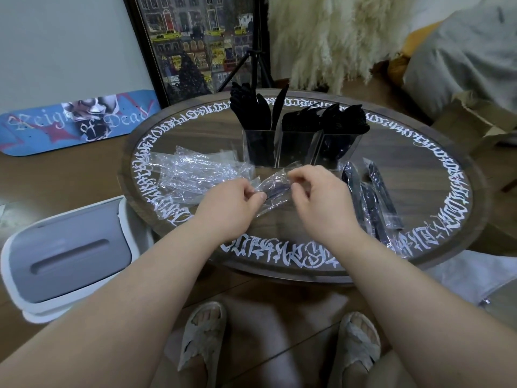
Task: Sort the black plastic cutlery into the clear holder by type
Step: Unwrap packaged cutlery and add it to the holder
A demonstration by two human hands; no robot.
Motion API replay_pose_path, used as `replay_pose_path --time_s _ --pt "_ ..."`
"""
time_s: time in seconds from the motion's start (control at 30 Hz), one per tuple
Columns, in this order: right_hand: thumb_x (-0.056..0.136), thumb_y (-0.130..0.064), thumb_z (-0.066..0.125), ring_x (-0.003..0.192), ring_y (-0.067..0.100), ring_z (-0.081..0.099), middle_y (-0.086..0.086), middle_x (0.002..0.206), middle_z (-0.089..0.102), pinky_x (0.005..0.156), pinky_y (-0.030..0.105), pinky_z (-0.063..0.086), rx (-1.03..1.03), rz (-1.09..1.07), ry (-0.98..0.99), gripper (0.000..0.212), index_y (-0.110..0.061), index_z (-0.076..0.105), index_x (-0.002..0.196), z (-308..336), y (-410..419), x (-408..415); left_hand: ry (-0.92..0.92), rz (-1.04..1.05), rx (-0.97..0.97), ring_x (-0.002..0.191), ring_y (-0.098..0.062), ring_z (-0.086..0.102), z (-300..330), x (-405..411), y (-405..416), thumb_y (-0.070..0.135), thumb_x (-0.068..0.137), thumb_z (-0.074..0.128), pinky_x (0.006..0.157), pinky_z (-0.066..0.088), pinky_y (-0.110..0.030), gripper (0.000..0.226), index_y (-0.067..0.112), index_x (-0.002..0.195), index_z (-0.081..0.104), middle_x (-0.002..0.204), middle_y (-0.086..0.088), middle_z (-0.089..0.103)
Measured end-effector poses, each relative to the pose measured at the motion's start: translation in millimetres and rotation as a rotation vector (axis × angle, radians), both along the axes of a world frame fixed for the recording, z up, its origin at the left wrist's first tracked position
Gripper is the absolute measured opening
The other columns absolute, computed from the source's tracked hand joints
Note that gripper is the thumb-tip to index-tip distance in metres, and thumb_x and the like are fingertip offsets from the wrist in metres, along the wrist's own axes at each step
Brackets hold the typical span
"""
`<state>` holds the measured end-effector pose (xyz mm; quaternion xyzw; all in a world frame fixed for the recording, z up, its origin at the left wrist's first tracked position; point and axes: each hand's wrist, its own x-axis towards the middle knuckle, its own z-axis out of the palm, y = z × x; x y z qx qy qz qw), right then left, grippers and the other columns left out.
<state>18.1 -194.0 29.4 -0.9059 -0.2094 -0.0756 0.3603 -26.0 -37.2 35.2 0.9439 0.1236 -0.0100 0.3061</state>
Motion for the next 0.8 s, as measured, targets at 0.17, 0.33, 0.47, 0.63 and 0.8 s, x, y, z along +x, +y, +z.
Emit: replay_pose_path --time_s 0.17,0.33,0.47,0.63,0.8 --pt "0.093 -0.018 0.053 0.071 0.003 0.053 -0.016 0.078 0.059 0.066 0.02 0.039 0.064 -0.076 0.295 0.016 -0.024 0.068 0.095 4 -4 11 0.021 -0.04 -0.039 0.069 -0.014 0.055 1 -1 0 0.03 0.093 0.051 0.064 0.046 -0.03 0.012 0.02 0.094 0.058 0.083 0.003 0.062" --pt "0.094 -0.021 0.054 0.059 0.003 0.051 -0.012 0.069 0.059 0.057 0.02 0.038 0.197 -0.058 0.412 0.015 -0.023 0.069 0.089 2 -6 12 0.017 -0.096 0.027 0.073 -0.011 0.055 0 -2 1 0.027 0.095 0.052 0.063 0.043 -0.027 0.009 0.022 0.098 0.059 0.089 0.004 0.063" --pt "0.092 -0.019 0.056 0.055 0.005 0.051 -0.008 0.065 0.063 0.059 0.023 0.04 0.293 -0.054 0.478 0.017 -0.019 0.068 0.08 2 -6 14 0.012 -0.131 0.05 0.075 -0.011 0.056 1 -2 1 0.027 0.096 0.051 0.065 0.045 -0.028 0.012 0.022 0.098 0.062 0.088 0.005 0.063" --pt "0.09 -0.016 0.062 0.053 0.003 0.054 -0.003 0.074 0.067 0.056 0.02 0.041 0.299 0.01 0.566 0.009 -0.02 0.07 0.088 1 -9 16 0.009 -0.181 0.014 0.064 -0.003 0.05 2 -2 2 0.026 0.096 0.052 0.055 0.036 -0.022 0.007 0.029 0.095 0.058 0.078 0.013 0.058" --pt "0.09 -0.012 0.061 0.055 0.006 0.054 0.002 0.077 0.066 0.056 0.025 0.042 0.321 0.039 0.652 0.012 -0.019 0.071 0.087 1 -11 16 -0.026 -0.158 -0.067 0.068 -0.003 0.057 3 -6 1 0.023 0.094 0.056 0.063 0.047 -0.026 0.023 0.028 0.116 0.056 0.089 0.012 0.064"
